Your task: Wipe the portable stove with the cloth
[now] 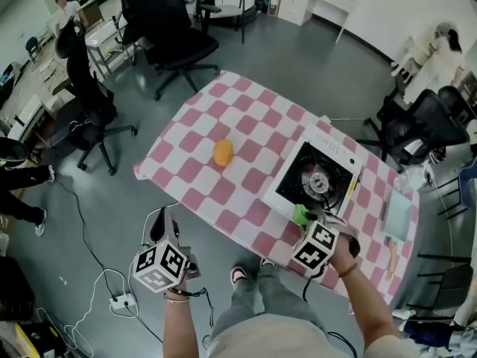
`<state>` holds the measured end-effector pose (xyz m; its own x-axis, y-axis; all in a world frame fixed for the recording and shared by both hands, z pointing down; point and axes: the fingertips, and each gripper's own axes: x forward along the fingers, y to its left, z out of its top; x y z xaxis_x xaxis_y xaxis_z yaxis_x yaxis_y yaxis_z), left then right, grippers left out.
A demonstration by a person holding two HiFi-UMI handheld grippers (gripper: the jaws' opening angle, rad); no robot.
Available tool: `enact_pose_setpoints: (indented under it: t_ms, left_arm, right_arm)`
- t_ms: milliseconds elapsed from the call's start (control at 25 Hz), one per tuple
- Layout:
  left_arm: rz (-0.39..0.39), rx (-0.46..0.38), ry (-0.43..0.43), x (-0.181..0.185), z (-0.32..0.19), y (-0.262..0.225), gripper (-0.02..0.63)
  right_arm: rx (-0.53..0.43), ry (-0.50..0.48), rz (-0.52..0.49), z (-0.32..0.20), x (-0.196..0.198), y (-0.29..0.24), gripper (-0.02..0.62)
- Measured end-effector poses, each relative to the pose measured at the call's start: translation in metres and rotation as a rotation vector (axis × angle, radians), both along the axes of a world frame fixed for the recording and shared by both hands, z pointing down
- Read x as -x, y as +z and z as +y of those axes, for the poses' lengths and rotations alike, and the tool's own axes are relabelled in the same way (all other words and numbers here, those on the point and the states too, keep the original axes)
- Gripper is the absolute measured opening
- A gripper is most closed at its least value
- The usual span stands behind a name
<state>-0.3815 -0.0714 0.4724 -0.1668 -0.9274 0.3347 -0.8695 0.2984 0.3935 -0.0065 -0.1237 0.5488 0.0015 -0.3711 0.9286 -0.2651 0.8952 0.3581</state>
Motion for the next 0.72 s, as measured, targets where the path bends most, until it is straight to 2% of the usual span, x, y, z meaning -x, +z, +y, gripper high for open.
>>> enact_pose_setpoints:
  t_ms: [720]
  left_arm:
    - [-0.008, 0.009, -0.097, 0.036, 0.036, -0.001, 0.001]
  right_arm:
    - [-0.006, -0.037, -0.051, -0.021, 0.053, -0.002, 0.089]
